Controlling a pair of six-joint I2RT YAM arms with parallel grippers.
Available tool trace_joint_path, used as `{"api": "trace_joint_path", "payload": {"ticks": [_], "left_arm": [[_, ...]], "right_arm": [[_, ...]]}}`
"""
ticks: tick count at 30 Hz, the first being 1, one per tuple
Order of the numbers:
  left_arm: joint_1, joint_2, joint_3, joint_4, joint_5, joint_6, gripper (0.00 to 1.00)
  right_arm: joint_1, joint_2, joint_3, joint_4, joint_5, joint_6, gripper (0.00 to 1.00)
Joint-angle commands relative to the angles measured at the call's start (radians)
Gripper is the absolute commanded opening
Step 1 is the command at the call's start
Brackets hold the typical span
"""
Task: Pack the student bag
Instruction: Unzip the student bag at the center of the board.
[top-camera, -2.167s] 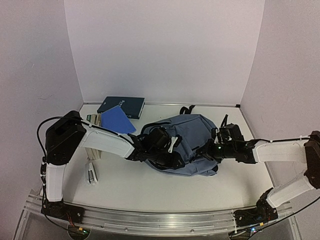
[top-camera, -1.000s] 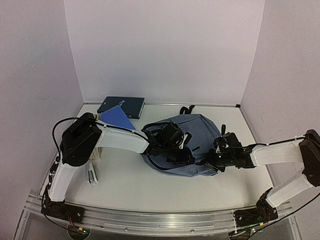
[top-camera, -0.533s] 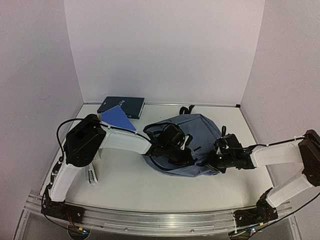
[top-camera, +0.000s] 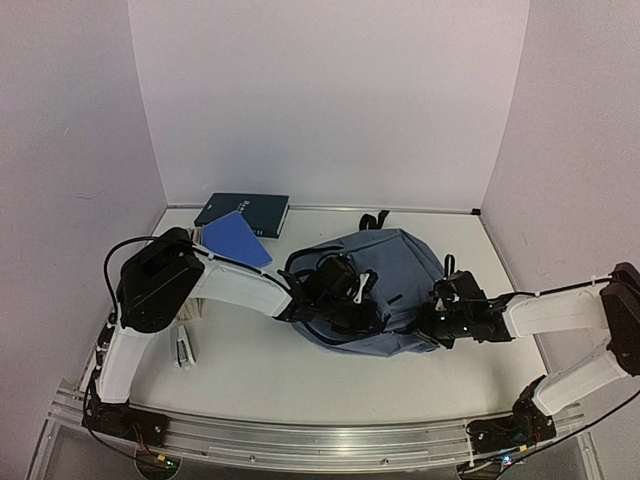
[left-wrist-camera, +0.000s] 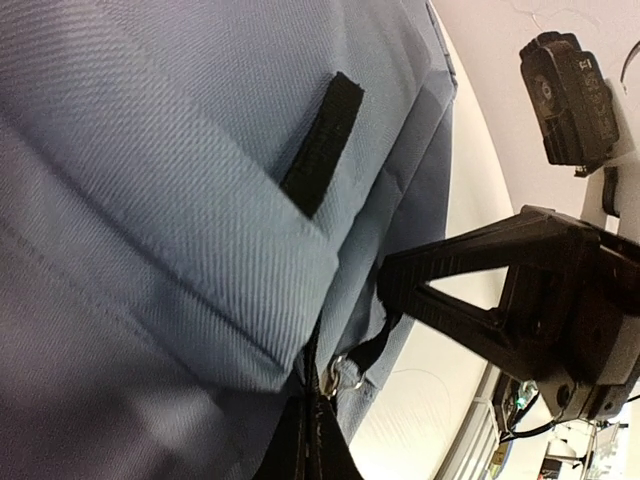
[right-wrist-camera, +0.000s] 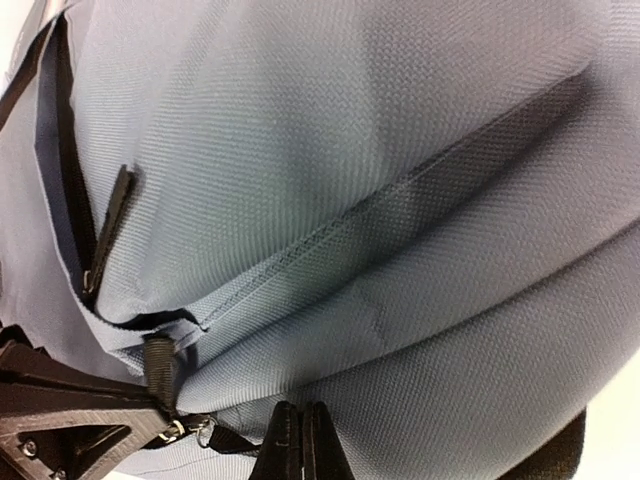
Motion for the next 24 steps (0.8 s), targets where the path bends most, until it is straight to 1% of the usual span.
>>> {"api": "trace_joint_path", "payload": {"ticks": [1,7,15,20,24], "left_arm": [[0.003,-0.110,-0.079,0.023,-0.080,-0.031,0.00],[0.015,-0.191,-0.200,0.049,-0.109,-0.060,0.00],[0.056,-0.295,-0.354,0.071,-0.135,-0.091,0.00],[0.072,-0.317,-0.385,0.109,-0.095,-0.074,0.00],[0.074,-0.310,-0.365,0.117,-0.064,-0.054,0.00]], "right_arm": [[0.001,-0.057,-0.017,-0.043,0.120,0.034,0.00],[0.000,-0.057,-0.012,-0.104,0.218,0.043,0.00],[0.001,0.005,0.007,-0.116,0.243,0.041,0.00],[0.000,0.017,0.018,-0.116,0.243,0.030,0.00],[0.000,0.010,0.022,-0.119,0.244,0.019,0.00]]}}
